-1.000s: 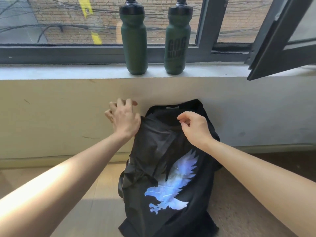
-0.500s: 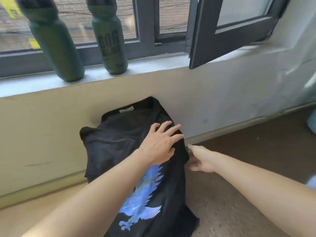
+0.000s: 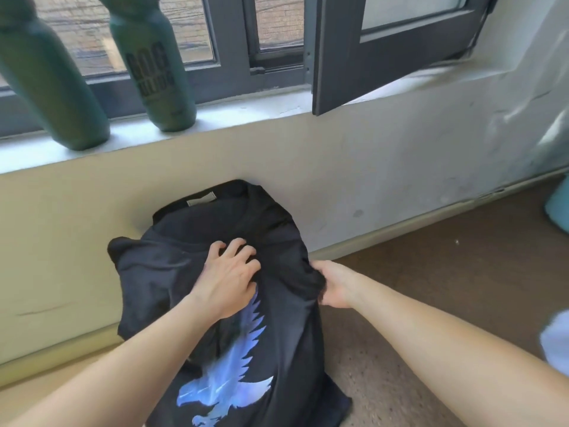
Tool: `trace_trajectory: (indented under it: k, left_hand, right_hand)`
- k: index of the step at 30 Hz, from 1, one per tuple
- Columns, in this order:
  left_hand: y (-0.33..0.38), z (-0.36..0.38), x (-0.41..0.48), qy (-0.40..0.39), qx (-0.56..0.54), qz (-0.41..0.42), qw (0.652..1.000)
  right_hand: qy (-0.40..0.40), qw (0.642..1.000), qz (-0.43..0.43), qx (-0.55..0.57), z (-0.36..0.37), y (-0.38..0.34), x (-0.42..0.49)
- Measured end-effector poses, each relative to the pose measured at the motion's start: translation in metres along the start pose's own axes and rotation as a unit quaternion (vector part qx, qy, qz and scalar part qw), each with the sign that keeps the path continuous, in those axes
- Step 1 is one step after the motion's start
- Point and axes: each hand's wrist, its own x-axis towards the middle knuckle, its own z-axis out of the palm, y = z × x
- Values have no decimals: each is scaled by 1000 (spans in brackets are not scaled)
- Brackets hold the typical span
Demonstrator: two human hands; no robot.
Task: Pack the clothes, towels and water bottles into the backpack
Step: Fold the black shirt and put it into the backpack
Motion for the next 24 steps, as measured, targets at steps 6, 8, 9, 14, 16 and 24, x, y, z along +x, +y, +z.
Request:
trace_trajectory:
  k: [6, 8, 9, 14, 16, 24]
  left_hand:
    - [2, -7, 1, -7, -34, -18, 999]
    - [3, -9, 1, -14, -61, -31, 998]
    - [5, -10, 2, -21, -91, -44, 995]
    - [23, -29, 22, 5, -320, -118, 940]
    - [34, -41, 35, 10, -489, -164, 857]
    - [61, -67, 71, -81, -796, -361, 480]
  right_hand:
    - [-17, 999, -46, -19, -5, -21, -22]
    - [-31, 996, -82, -25, -9, -33, -31]
    - [-43, 994, -93, -23, -12, -40, -36]
    - [-40, 989, -140, -35, -16, -70, -65]
    - [-2, 979, -194, -66, -15, -73, -71]
    - [-67, 699, -459, -545, 23, -20, -138]
